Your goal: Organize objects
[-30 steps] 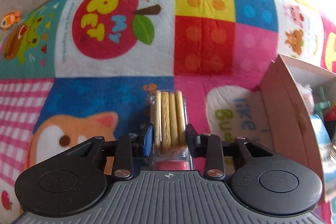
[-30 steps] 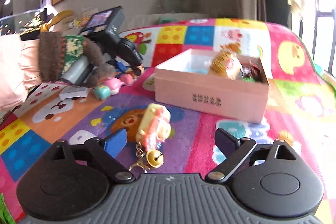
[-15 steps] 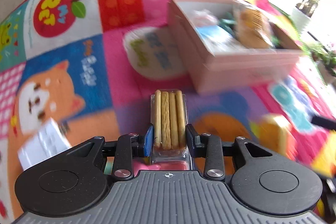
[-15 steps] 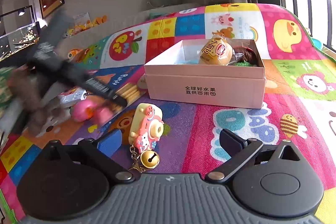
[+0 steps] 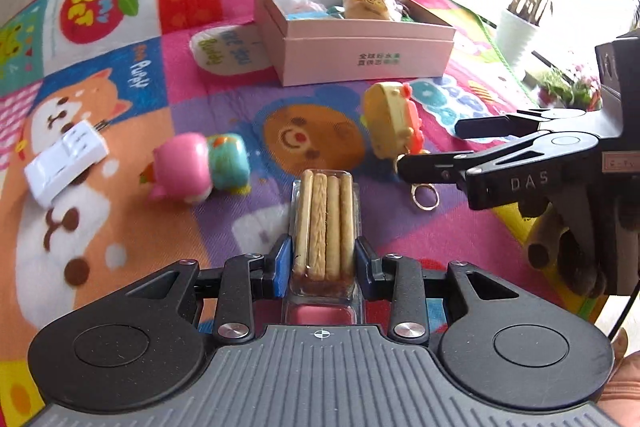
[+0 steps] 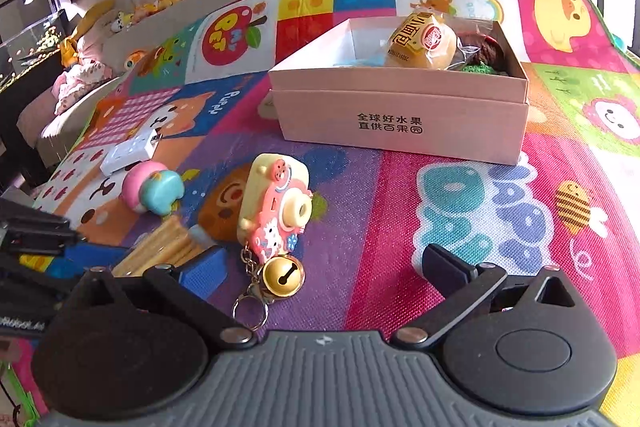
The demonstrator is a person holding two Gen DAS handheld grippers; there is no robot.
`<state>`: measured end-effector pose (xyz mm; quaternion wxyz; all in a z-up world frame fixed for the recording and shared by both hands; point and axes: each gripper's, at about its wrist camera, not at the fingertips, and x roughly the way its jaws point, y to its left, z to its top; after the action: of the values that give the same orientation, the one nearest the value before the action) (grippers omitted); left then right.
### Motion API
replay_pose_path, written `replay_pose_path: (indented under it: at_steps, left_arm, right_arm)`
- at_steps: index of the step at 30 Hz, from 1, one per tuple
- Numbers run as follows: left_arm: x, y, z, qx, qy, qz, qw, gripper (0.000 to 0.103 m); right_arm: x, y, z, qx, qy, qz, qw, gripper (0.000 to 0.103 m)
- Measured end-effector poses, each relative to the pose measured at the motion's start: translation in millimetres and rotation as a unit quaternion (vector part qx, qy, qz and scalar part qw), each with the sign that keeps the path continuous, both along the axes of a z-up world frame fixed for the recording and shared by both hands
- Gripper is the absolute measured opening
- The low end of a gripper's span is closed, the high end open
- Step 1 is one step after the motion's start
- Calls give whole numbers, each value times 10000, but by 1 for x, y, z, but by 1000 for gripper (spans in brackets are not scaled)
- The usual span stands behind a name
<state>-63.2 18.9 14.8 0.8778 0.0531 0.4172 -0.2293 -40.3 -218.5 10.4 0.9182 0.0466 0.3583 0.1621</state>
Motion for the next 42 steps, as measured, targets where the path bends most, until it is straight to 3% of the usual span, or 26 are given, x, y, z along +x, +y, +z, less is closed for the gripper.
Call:
replay_pose_path:
  at_steps: [4,9,10,12,14,15,20,22,23,28,32,36,37,42]
  left_arm:
    - [10,15,-3,-383,5,317,9988,40]
    - [24,23,-4,-508,-87,710,9961,39]
    - [25,24,-4,-538,-87,708,9960,39]
    - [23,26,-5,-529,-158,666,9963,39]
    - [20,26,-7,-530,-254,641,9962,39]
    - [19,27,-8,-546,-294,642,9960,39]
    - [16,28,-10,-681,-336,732,9944,40]
    - [16,28,-10,-678,-327,752,9943,40]
    - [16,28,-10,-659,-322,762,9944,42]
    - [9,25,-11,-559,-388,732,9950,43]
    - [4,22,-12,-433,-487,670,9956,42]
    - [4,21,-11,-426,-460,708,9955,42]
    - [4,20,-11,-398,-474,701,9956,42]
    - [0,17,-12,-254,-601,672,9956,42]
  right_arm:
    - [-2,3,2,-152,22,82,9998,103]
    - [1,7,8,-375,136,35,9992,103]
    - [0,8,9,-545,66,-70,9985,103]
    - [-3,17,12,-1336,-364,-415,9895,103]
    - [-10,28,15,-2225,-1048,-791,9660,103]
    - [-13,32,18,-2392,-1255,-793,9596,103]
    - [-20,37,35,-1401,-1152,-90,9834,103]
    - [-16,45,34,-1425,-1187,-65,9826,102]
    - [-12,47,33,-1444,-1172,-84,9825,96]
    - [12,48,17,-1471,-647,-167,9869,86]
    - [4,42,5,-2133,-687,-53,9746,86]
    - [-6,25,3,-3010,-1202,-619,9440,86]
    - [-5,19,7,-2964,-1206,-747,9444,86]
    - [-1,5,26,-1599,-842,-717,9809,86]
